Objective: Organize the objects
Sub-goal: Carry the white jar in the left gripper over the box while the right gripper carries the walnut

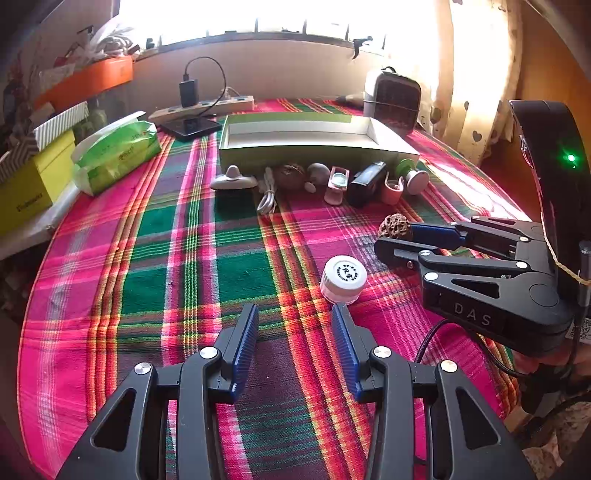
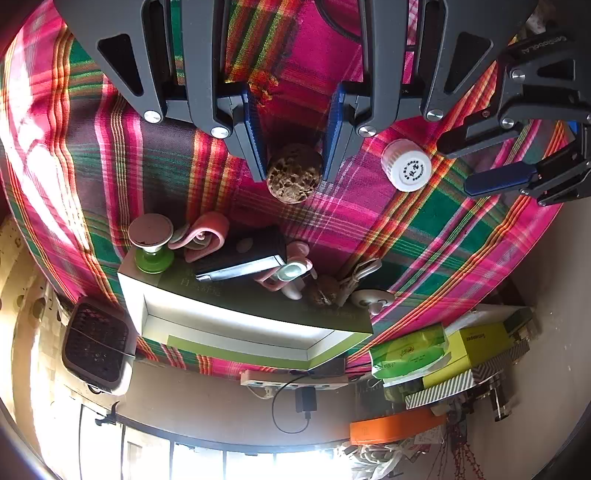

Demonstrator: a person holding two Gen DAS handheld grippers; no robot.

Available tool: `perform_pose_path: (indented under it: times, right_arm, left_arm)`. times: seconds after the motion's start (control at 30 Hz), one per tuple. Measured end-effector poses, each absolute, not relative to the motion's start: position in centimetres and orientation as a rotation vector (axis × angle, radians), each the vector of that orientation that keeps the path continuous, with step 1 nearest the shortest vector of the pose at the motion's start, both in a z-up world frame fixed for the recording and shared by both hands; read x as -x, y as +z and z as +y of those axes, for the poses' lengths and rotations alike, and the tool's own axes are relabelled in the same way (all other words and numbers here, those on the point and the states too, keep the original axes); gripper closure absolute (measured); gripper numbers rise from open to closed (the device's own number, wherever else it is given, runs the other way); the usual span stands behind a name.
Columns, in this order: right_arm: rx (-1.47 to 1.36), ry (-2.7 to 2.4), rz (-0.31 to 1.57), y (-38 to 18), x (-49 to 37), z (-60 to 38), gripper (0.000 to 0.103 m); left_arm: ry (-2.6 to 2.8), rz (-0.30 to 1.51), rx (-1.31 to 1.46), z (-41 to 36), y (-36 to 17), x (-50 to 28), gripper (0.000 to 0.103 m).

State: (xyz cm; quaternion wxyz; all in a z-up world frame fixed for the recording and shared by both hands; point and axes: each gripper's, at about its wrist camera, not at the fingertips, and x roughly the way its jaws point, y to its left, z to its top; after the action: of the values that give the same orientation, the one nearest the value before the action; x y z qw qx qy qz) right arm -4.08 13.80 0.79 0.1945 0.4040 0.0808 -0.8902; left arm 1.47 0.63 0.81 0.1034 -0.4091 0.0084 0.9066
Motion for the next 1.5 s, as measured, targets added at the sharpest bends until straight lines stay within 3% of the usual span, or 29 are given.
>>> perform_pose_path:
  times: [0.83, 1.07, 1.5]
  right_arm:
    - [-1.146, -2.541, 0.139, 0.8, 3.1, 16.5, 0.071]
    - [-1.145, -2.538, 0.131, 0.8, 3.2, 16.4, 0.071]
    - [-1.126, -2.54, 0.122, 1.1, 3.6, 16.3, 0.071]
  left_arm:
    - [2.605, 0.056, 1.195, 2.8, 0.5, 1.0, 0.064]
    - [2.619, 0.044, 1.198, 2.6, 0.6, 1.4, 0.077]
    - [2.633, 0.027, 1.167, 2.4, 1.6, 2.5, 0.077]
